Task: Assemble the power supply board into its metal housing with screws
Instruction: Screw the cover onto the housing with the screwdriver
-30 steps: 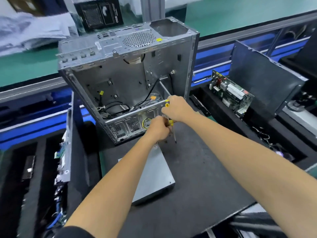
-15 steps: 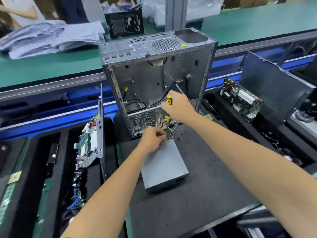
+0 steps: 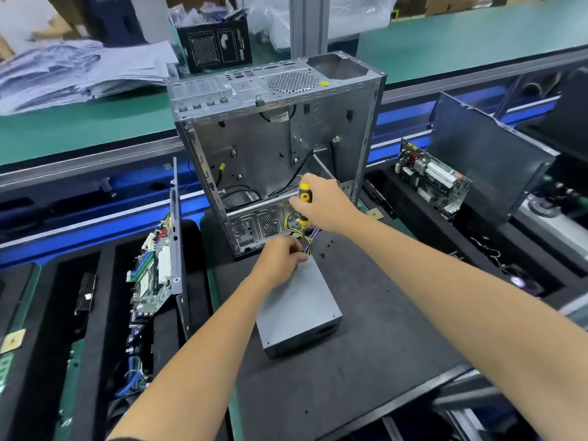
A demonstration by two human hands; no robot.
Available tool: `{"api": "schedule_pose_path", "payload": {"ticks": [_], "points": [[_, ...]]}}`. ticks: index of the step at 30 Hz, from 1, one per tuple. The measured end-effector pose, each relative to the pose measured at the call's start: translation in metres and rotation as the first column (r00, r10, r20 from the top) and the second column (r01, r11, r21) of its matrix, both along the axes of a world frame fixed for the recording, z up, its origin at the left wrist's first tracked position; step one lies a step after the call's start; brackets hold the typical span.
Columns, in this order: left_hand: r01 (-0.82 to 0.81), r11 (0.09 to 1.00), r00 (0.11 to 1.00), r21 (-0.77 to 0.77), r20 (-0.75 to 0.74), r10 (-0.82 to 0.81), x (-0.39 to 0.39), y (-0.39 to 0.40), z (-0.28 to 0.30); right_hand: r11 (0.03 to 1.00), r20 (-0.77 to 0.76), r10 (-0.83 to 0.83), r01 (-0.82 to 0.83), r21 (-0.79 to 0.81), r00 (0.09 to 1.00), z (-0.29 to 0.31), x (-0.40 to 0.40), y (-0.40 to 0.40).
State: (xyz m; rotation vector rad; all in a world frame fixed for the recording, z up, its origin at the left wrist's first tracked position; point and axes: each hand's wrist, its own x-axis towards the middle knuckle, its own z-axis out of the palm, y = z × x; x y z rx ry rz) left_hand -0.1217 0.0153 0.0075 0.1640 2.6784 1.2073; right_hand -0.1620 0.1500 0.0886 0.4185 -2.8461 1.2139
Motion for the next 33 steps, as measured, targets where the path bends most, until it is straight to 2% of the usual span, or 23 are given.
{"api": "schedule_pose_path", "payload": {"ticks": [11, 21, 26, 33], "points": [[0.004, 1.0, 0.999, -0.006, -0.048, -0.004, -0.006, 0.006, -0.004, 1.0, -0.002, 0.024, -0.024, -0.015, 1.0, 0.008, 0.004, 0.011], [-0.142, 0.985, 0.986, 0.095, -0.076, 0.15, -0.009, 0.015, -0.006, 0.997, 0.034, -0.054, 0.056, -0.054, 0.998, 0.011, -0.006, 0.013], [-0.114, 0.993, 0.991, 0.021, -0.074, 0.115, -0.011, 0.017, -0.008, 0.999, 0.052, -0.032, 0.033, -0.029, 0.998, 0.012, -0.009, 0.013], [-0.059, 0.998, 0.996, 0.005, -0.06, 0.059, -0.013, 0.013, -0.012, 0.995, 0.026, 0.07, -0.072, 0.065, 0.997, 0.012, -0.005, 0.019]]}}
